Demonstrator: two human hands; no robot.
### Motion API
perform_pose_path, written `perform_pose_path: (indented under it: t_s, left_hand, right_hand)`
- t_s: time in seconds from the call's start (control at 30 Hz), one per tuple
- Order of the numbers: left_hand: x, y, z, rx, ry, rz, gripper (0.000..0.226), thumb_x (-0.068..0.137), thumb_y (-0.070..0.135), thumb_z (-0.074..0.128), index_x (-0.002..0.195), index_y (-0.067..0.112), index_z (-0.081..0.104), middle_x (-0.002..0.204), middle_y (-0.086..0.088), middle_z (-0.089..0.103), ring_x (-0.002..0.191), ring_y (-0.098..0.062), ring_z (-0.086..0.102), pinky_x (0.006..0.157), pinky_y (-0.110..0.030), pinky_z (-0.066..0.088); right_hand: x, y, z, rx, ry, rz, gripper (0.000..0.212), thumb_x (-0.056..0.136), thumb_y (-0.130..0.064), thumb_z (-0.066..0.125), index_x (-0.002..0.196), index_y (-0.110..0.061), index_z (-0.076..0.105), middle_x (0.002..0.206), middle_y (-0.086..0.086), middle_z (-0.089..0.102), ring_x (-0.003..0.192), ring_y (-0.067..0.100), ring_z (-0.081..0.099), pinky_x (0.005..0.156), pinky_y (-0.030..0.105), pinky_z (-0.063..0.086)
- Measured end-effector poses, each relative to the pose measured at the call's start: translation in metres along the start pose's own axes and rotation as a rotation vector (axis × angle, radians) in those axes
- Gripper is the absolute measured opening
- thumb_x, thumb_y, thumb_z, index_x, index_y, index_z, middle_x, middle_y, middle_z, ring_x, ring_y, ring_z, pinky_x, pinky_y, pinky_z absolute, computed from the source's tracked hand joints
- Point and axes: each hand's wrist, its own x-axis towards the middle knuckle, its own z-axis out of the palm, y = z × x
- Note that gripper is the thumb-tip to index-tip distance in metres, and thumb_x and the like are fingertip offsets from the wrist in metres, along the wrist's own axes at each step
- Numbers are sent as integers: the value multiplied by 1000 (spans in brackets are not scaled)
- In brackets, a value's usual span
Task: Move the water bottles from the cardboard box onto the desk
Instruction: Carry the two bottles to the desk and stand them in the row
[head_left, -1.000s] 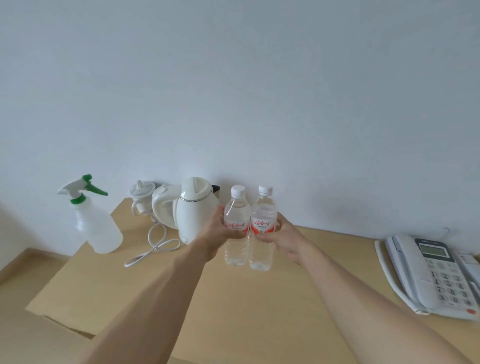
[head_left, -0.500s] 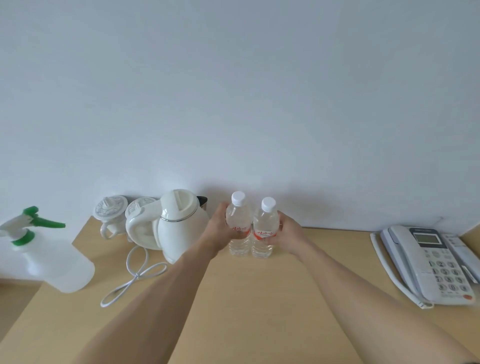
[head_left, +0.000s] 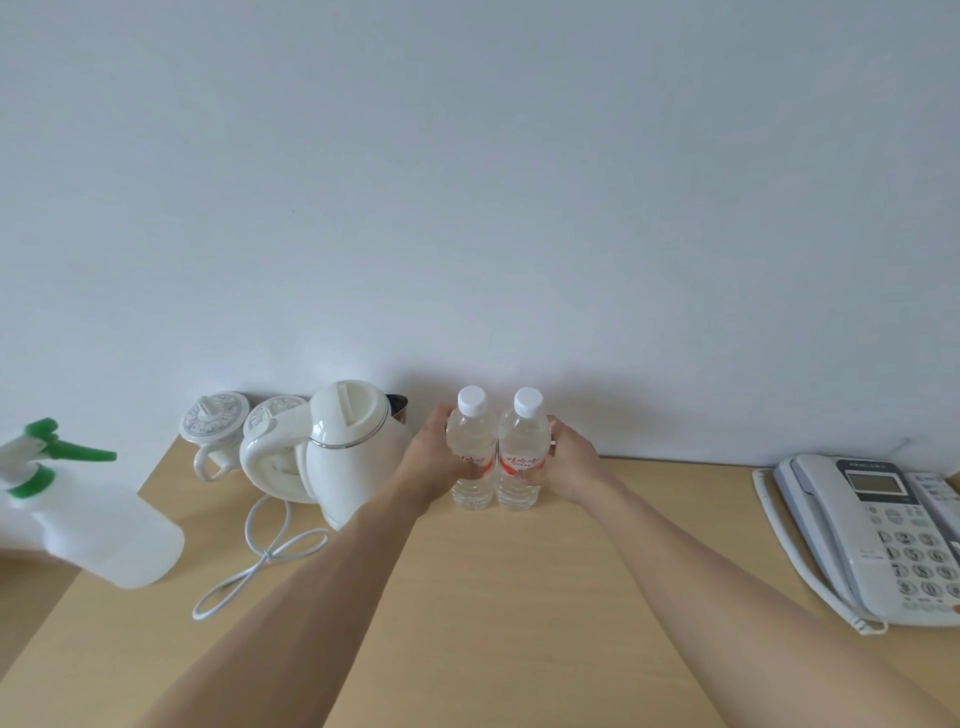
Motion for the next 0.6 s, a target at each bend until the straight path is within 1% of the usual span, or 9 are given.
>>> perform_pose_path:
  t_s: [0.1,0.13,0.2,0.3,0.37,0.4,0.47,0.53,0.6]
  left_hand:
    - [-2,4,-1,83,9,15,69,71,8,84,129,25,51,116,4,65,111,-19,61,94,-40,53]
    - [-4,5,-2,118,13,23,68,71,11,85,129,25,52,116,5,65,111,-19,61,94,-40,53]
    - [-7,10,-5,211,34,49,67,71,17,84,130,25,53,116,6,66,109,-18,62,93,-39,53]
    - [-11,22,-12,460,124,184,71,73,19,84,136,27,51,118,5,65,108,-20,62,89,-39,53]
    - [-11,32,-15,594,166,249,75,74,21,85,140,26,49,120,2,64,109,-23,61,90,-40,52]
    - [-10,35,-15,624,167,250,75,74,22,86,140,26,49,120,1,64,110,-23,61,90,-41,52]
    - [-10,41,-14,658,152,237,72,74,23,87,136,23,49,116,-1,66,107,-25,62,88,-43,53]
    - [-9,44,-13,671,142,239,67,73,23,88,129,18,51,113,-3,66,103,-26,62,85,-43,54]
    - [-8,45,-13,664,139,249,65,73,22,89,125,15,51,114,-3,66,101,-27,63,83,-41,54]
  right_hand:
    - [-3,-1,-3,4,-6,-26,63,69,-13,88,113,-41,52,103,-26,62,98,-5,60,70,12,43]
    - [-6,-3,-5,8,-7,-40,63,69,-15,88,113,-42,52,105,-26,62,99,-6,60,70,12,44]
    - [-10,-8,-13,-12,8,-95,64,68,-21,90,115,-44,54,108,-25,62,98,-13,59,70,8,44]
    - [-13,-20,-26,-105,44,-188,65,66,-22,91,108,-52,52,108,-22,63,96,-16,58,68,4,43]
    - [-13,-26,-31,-179,60,-233,63,66,-18,91,106,-47,52,106,-20,62,93,-11,60,67,3,42]
    - [-12,-28,-32,-208,67,-248,62,66,-17,91,107,-42,52,105,-18,62,93,-5,62,69,4,41]
    - [-13,-30,-31,-240,84,-271,60,66,-16,91,108,-37,53,103,-18,62,95,4,63,72,11,43]
    - [-14,-30,-29,-275,99,-292,58,67,-16,90,108,-34,53,105,-13,63,96,8,64,76,18,45]
    - [-15,-29,-29,-301,110,-303,57,67,-17,90,110,-30,54,108,-7,64,98,11,64,79,24,48]
